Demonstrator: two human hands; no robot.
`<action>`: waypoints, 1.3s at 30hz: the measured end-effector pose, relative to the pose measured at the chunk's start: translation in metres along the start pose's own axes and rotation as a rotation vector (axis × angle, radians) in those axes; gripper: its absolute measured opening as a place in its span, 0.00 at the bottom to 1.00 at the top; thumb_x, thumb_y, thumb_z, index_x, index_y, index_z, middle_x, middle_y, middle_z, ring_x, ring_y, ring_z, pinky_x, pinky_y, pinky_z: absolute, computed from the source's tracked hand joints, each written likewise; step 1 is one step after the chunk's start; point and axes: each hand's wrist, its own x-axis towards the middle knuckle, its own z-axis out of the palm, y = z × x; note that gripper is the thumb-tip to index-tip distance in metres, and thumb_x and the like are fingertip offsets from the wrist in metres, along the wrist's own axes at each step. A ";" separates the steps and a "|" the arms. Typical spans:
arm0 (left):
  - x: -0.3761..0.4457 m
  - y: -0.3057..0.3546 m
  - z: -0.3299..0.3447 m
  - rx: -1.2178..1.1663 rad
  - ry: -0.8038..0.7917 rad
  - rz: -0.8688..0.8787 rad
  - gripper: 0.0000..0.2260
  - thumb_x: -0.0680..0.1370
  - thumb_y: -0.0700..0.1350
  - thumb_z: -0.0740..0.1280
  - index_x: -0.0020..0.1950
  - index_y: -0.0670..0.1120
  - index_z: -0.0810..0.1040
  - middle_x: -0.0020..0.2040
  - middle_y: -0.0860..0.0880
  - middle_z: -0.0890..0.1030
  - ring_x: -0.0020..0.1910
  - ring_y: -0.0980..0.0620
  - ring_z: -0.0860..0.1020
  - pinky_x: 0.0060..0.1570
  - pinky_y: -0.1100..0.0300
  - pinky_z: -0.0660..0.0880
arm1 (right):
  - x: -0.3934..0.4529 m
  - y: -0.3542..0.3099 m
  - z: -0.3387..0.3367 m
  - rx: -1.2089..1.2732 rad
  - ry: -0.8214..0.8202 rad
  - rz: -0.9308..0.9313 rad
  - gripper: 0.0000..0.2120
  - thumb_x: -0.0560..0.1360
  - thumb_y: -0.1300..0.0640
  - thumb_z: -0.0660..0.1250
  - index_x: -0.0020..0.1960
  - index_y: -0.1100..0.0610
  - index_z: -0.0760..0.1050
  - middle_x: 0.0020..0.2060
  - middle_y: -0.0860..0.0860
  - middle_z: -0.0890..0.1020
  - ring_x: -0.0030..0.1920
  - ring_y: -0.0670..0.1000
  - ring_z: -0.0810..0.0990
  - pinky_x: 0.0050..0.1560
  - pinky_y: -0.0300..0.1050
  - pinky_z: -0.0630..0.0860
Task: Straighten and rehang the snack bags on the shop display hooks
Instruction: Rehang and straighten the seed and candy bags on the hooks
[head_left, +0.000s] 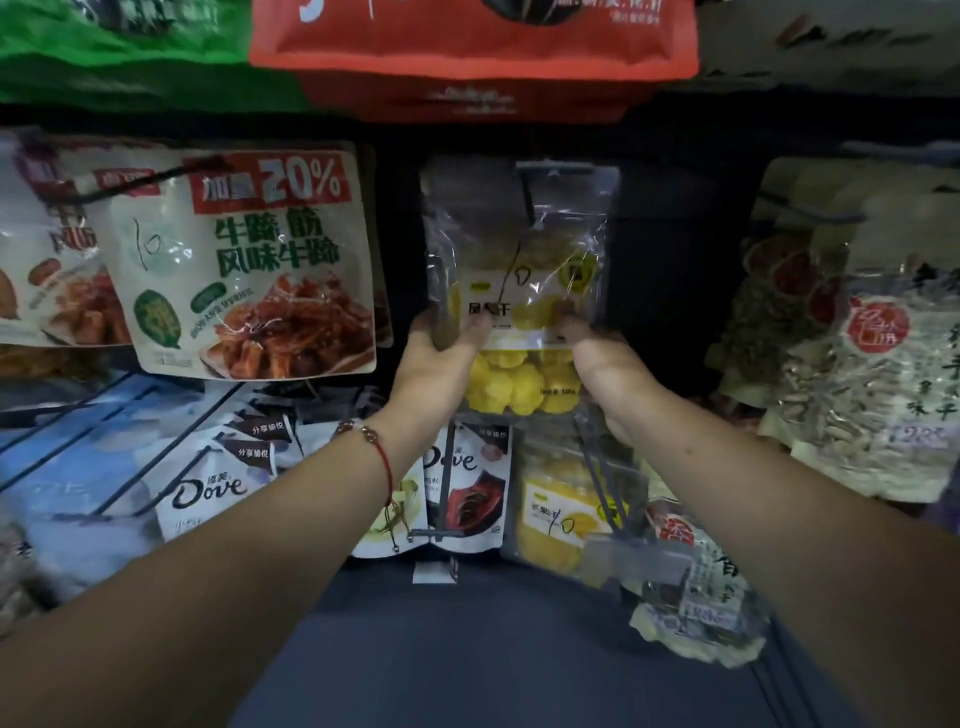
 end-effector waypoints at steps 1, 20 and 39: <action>-0.001 0.000 0.000 0.020 -0.014 -0.007 0.35 0.75 0.65 0.65 0.78 0.54 0.60 0.73 0.53 0.69 0.71 0.47 0.69 0.63 0.57 0.65 | -0.003 0.001 0.000 -0.018 -0.009 -0.001 0.36 0.72 0.32 0.63 0.72 0.53 0.65 0.63 0.53 0.76 0.61 0.58 0.76 0.61 0.55 0.74; -0.079 0.014 -0.075 0.483 -0.217 0.161 0.36 0.80 0.60 0.63 0.81 0.52 0.49 0.80 0.49 0.55 0.77 0.47 0.60 0.70 0.48 0.68 | -0.113 -0.009 -0.038 -0.598 -0.144 -0.181 0.36 0.79 0.41 0.60 0.79 0.57 0.51 0.77 0.54 0.61 0.74 0.56 0.63 0.68 0.48 0.64; -0.223 0.072 -0.275 1.214 -0.119 -0.044 0.36 0.79 0.69 0.53 0.81 0.55 0.47 0.81 0.46 0.42 0.79 0.40 0.46 0.75 0.40 0.55 | -0.279 -0.073 0.022 -1.082 -0.363 -0.529 0.36 0.79 0.35 0.55 0.79 0.53 0.52 0.78 0.54 0.56 0.76 0.57 0.59 0.73 0.53 0.61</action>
